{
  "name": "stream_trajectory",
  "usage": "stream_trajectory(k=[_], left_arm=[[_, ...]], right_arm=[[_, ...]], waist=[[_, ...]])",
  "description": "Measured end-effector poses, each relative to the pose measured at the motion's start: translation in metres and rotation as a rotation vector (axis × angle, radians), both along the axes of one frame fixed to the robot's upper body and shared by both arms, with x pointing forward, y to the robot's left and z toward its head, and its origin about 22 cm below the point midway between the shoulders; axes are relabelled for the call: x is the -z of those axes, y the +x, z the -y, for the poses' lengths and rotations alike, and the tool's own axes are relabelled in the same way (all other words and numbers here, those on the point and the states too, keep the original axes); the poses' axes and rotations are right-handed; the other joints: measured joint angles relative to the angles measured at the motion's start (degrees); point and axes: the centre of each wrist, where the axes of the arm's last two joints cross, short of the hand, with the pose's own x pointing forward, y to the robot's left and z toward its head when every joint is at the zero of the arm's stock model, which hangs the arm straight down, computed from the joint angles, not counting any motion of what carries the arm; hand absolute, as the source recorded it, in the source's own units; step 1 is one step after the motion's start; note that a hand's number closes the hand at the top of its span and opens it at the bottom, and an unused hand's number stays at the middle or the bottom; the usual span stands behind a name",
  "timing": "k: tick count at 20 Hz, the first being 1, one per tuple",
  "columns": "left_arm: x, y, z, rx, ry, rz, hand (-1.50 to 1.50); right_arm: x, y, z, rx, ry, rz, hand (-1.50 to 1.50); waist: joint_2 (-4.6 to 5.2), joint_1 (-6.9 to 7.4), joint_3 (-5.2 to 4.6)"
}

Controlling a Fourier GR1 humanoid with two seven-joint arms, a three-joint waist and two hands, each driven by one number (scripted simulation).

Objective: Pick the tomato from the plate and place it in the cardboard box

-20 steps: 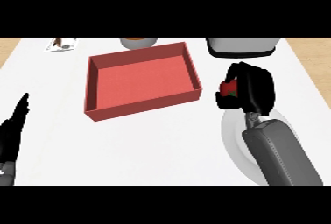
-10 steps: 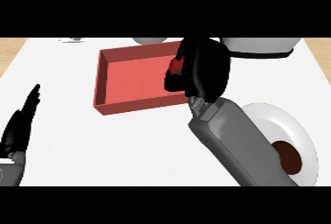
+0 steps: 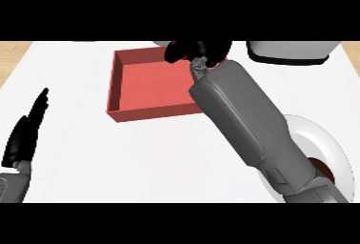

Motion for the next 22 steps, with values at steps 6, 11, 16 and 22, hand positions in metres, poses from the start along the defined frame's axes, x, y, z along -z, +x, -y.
stream_trajectory(k=[6,11,16,22], left_arm=[[-0.007,0.007,0.007,0.014,-0.001,0.009,0.0],[-0.01,0.011,0.008,0.024,0.002,0.015,0.0],[-0.012,0.016,0.014,0.043,0.005,0.023,0.0],[-0.011,0.015,0.015,0.051,0.004,0.027,0.0]], right_arm=[[0.014,0.034,0.004,0.04,0.045,-0.039,1.5],[0.036,0.05,0.014,0.109,0.057,-0.075,-1.5],[0.05,0.059,0.025,0.16,0.172,-0.14,-1.5],[0.062,0.063,0.032,0.154,0.237,-0.087,-1.5]], waist=[[0.37,0.73,0.02],[0.85,1.49,0.0],[1.23,2.45,0.03],[1.42,3.06,0.05]])
